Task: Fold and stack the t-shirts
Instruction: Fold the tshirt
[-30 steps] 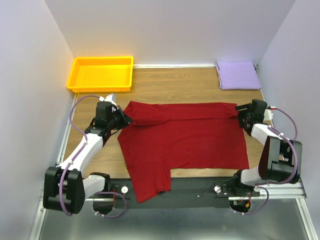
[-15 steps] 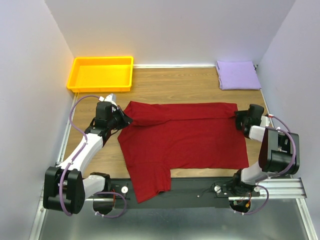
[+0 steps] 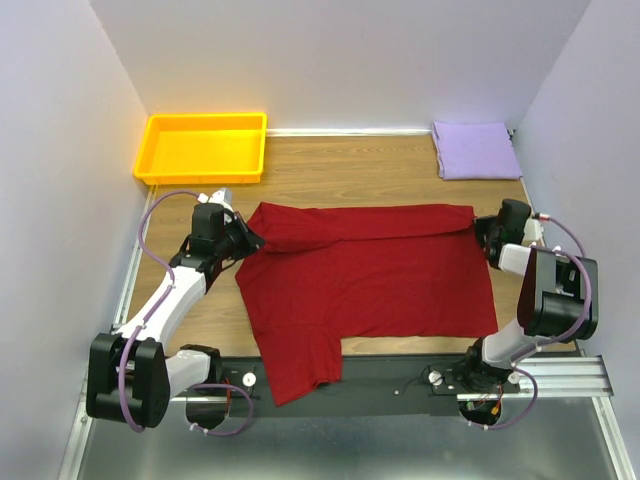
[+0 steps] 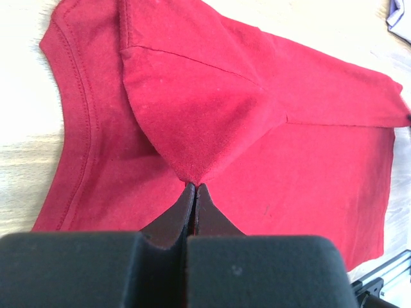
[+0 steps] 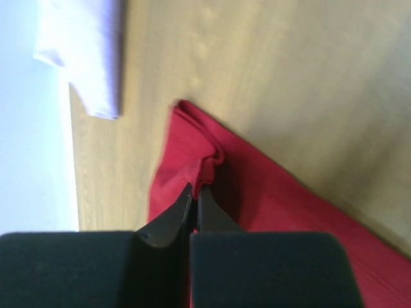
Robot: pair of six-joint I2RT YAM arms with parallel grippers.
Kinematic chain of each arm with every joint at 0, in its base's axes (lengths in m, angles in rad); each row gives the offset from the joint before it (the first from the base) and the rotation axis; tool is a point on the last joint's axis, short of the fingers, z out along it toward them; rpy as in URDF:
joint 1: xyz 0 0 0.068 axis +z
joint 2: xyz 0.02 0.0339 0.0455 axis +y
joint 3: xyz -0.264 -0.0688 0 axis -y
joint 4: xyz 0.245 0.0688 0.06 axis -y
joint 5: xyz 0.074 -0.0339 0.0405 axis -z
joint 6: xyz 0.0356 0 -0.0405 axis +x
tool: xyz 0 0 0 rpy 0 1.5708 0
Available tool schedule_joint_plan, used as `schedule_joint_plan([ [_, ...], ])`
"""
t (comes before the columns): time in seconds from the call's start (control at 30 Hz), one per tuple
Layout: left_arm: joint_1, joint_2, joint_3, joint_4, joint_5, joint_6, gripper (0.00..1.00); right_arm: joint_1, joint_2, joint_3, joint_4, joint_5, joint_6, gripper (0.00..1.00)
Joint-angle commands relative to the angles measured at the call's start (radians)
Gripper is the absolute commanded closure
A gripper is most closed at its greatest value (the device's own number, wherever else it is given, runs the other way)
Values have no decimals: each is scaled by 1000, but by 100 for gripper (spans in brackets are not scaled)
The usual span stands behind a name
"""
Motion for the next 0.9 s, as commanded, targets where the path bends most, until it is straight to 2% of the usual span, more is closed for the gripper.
schedule_joint_plan([
  [0.0,-3,-9,56,-9,-42,10,100,-8,-30,92,-30,17,-122,95],
  [0.17,8,96,201,6,-82,35,100,-8,-14,194,-72,9,-237,95],
  [0.37,28,342,505,23,-104,101,100,-8,110,375,-118,-72,-379,97],
  [0.4,31,374,589,23,-111,110,100,-8,133,401,-124,-125,-404,97],
  [0.5,40,542,743,16,-116,150,100,-8,204,485,-142,-170,-432,99],
  [0.6,43,633,875,-1,-95,177,100,-8,252,531,-152,-177,-443,99],
  [0.73,43,730,952,-4,-52,205,100,-8,282,558,-165,-178,-471,99],
  [0.87,43,727,952,-9,-30,229,100,-8,272,559,-188,-174,-497,99],
])
